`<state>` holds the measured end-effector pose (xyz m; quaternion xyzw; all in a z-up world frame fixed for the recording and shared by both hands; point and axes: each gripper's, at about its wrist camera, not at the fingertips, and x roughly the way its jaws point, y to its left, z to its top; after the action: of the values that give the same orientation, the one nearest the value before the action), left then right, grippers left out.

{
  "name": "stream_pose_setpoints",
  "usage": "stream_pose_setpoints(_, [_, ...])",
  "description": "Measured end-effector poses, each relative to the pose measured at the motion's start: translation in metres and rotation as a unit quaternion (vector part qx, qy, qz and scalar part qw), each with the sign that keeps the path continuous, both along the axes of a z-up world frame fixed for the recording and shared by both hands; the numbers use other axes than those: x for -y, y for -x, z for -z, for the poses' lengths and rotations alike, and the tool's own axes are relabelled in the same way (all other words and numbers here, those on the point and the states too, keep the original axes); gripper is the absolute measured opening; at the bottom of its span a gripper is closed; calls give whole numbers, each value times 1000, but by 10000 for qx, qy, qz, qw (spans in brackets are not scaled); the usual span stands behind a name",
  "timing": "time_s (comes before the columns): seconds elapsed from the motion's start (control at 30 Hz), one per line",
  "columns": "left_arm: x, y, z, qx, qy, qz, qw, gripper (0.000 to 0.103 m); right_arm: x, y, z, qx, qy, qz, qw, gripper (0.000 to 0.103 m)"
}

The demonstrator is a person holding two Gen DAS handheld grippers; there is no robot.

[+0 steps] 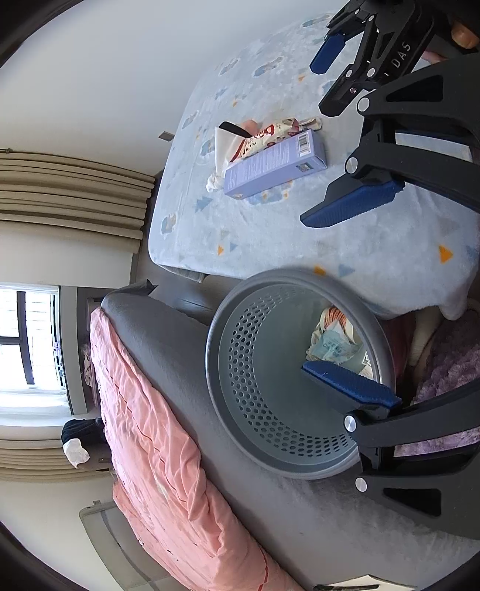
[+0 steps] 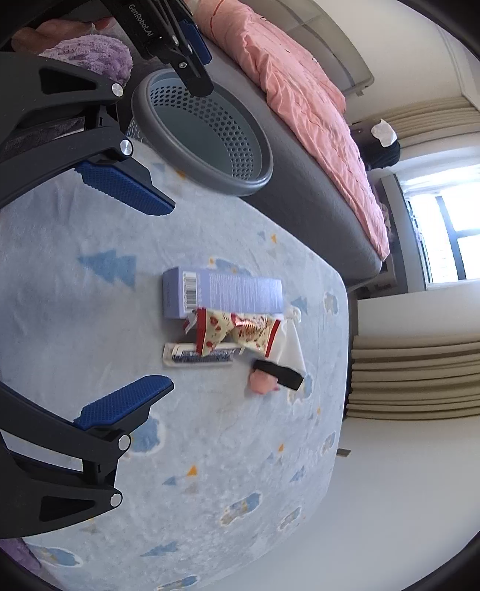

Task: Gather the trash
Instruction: 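Move both open tools back over the mattress toward the remaining items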

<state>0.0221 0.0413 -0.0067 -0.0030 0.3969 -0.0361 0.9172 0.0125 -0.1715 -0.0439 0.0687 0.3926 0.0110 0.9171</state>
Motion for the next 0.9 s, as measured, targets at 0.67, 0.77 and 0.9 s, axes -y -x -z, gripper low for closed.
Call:
stream_pose_setpoints(0.67, [55, -24, 36, -360, -261, 137, 9989, 72, 68, -41, 48, -401, -23, 352, 9986, 87])
stream_pose_setpoints(0.77, [57, -28, 41, -429, -280, 153, 9986, 72, 65, -48, 53, -501, -2, 268, 9984, 87])
stream_pose_setpoints(0.9, [58, -30, 45, -464, -290, 169, 9984, 72, 60, -54, 60, -617, 82, 244, 9978, 87])
